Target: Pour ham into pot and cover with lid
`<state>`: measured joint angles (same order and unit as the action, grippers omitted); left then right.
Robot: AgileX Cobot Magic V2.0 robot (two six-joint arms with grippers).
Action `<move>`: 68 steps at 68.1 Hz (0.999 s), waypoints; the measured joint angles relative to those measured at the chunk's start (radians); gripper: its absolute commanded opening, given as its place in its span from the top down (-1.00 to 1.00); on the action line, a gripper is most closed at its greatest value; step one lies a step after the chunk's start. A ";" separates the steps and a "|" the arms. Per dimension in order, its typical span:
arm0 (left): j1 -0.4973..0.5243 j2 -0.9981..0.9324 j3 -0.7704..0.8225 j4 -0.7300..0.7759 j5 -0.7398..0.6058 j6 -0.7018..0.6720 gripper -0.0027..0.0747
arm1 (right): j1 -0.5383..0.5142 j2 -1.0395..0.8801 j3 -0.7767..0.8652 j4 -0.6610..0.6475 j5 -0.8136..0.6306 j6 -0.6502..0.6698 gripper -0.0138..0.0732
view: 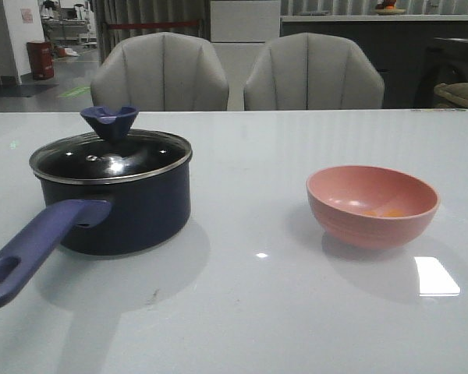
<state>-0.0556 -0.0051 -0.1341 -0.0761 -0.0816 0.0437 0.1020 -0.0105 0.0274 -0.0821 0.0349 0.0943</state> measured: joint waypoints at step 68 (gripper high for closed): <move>0.000 0.186 -0.238 -0.016 0.400 0.000 -0.57 | 0.000 0.000 0.000 0.000 0.000 0.000 0.30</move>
<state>-0.0556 0.1806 -0.3717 -0.0926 0.3185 0.0437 0.1020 -0.0105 0.0274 -0.0821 0.0349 0.0943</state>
